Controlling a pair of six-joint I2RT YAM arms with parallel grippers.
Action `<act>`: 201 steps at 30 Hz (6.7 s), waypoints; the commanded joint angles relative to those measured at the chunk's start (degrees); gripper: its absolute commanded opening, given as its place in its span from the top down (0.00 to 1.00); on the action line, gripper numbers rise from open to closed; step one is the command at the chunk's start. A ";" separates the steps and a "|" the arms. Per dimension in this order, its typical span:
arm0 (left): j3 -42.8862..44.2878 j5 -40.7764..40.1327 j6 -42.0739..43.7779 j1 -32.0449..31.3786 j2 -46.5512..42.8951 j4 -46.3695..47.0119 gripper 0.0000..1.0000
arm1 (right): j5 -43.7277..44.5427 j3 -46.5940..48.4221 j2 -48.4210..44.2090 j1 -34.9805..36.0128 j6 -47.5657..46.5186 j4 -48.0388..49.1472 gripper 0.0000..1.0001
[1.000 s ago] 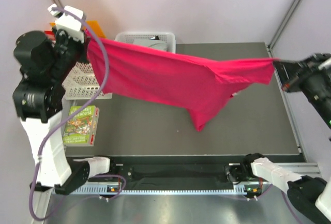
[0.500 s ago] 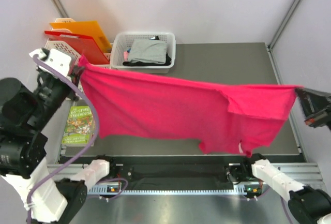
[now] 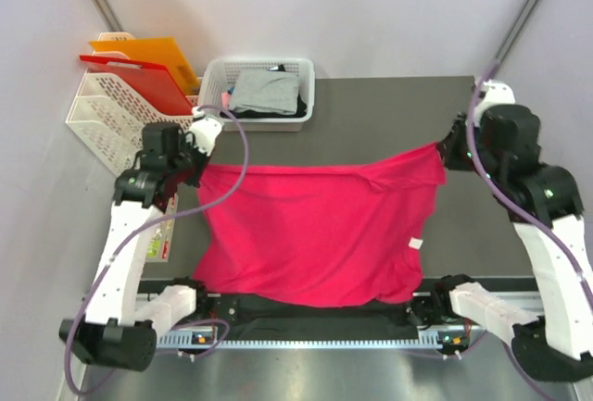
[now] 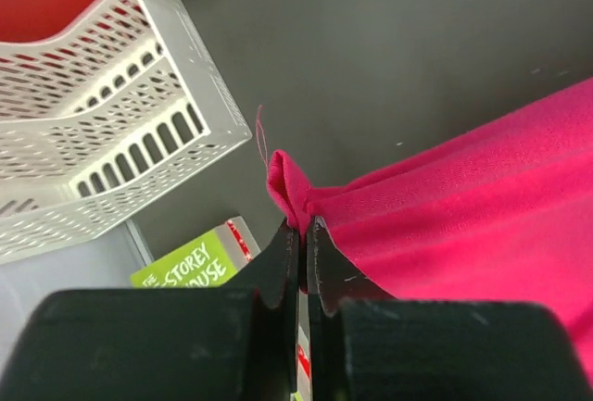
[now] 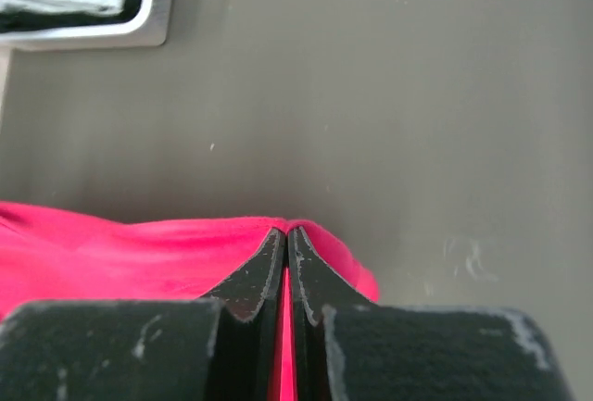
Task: Fold and stack the t-shirts
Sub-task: Flatten out the tshirt, then fold the flattened tshirt in 1/3 of the way, then grap the side of the flattened tshirt closest away from the robot with both arms
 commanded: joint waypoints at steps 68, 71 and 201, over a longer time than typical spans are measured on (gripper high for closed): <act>-28.26 -13.97 9.95 1.23 21.05 28.04 0.30 | -7.97 -30.21 16.99 -4.53 1.88 9.91 0.55; -26.77 -14.94 9.59 1.76 21.85 27.69 0.06 | -7.97 -26.80 18.75 -4.44 1.70 8.68 0.40; -18.94 -9.40 -6.49 -11.78 27.21 17.40 0.13 | -8.50 -35.38 18.76 -8.58 8.38 6.57 0.41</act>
